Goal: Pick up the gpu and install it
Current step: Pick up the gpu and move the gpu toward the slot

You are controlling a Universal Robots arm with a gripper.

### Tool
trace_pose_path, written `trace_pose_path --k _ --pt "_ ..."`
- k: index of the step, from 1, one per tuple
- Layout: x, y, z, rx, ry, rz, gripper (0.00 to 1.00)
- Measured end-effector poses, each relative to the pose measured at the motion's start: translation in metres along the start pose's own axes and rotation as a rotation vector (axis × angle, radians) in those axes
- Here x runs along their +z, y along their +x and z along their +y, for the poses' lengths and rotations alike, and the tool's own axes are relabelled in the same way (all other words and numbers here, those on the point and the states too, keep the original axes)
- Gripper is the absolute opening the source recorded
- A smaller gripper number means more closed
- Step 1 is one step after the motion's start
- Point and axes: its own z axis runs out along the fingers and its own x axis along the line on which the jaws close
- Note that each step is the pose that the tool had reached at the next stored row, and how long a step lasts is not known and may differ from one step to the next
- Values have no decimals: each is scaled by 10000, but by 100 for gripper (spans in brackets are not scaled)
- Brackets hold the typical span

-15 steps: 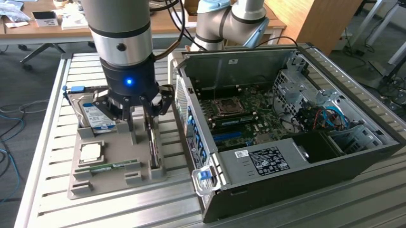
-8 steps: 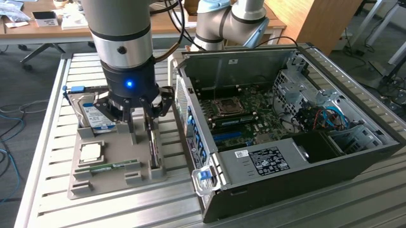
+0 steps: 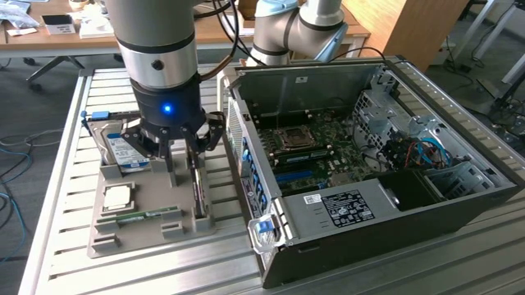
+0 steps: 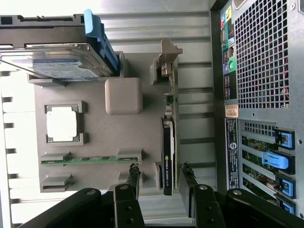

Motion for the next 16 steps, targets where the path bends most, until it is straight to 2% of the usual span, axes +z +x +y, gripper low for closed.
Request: trace_pose_path --k 7,16 --pt "71 1 -3 1 2 2 47" --pt "97 -62 0 0 2 3 47"
